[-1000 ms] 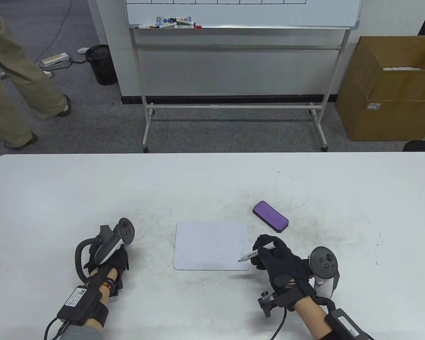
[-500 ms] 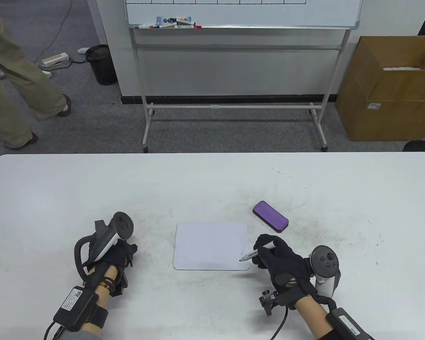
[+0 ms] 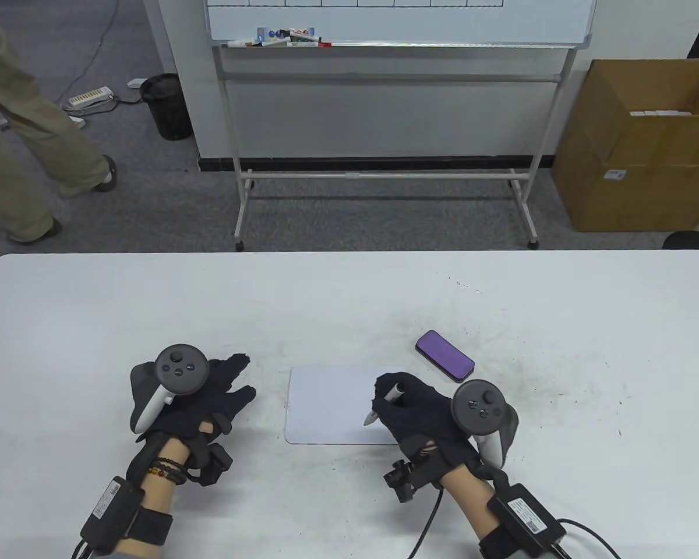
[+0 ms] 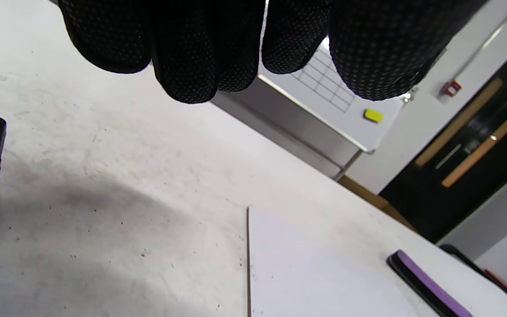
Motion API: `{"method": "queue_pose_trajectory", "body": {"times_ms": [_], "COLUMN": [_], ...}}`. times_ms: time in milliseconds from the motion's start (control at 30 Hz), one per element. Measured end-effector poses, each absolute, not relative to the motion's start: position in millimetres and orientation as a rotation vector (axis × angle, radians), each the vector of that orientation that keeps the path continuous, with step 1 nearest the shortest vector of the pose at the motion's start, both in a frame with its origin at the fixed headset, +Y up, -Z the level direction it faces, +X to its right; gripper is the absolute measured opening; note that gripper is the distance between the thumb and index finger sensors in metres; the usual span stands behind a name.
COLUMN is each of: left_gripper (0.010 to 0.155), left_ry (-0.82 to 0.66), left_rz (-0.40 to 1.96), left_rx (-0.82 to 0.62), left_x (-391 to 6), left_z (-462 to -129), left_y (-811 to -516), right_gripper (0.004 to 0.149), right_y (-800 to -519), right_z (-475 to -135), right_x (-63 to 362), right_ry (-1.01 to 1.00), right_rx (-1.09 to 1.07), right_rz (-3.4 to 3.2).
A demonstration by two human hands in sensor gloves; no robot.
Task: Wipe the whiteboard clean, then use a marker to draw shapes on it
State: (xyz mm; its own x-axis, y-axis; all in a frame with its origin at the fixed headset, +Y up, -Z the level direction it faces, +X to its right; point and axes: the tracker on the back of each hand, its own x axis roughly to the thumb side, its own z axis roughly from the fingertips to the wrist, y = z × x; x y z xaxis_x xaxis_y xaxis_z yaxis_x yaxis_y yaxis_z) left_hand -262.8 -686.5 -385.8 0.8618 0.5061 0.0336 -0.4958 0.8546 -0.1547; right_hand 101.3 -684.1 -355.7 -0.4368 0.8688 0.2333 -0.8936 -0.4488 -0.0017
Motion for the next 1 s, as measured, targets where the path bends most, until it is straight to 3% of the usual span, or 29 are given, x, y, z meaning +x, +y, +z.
{"method": "queue_pose_trajectory", "body": {"times_ms": [367,1000], "left_gripper": [0.063,0.063], "left_ry": [-0.202,-0.287], "left_rz": [0.259,0.127], "left_rx": [-0.260,-0.475], "left_x": [-210.1,-186.1], "left_z": [-386.5,-380.9], "left_y": [-731.8,-749.9], "right_gripper": [0.046,0.046], "right_y": [-696.6,-739.1], "right_z": [-399.0,-437.1], "right_x": [31.9,-0.5], "right_ry": [-0.059,0.017], "right_rx": [0.223,0.132], "right_rz": [2.167,2.285]}}
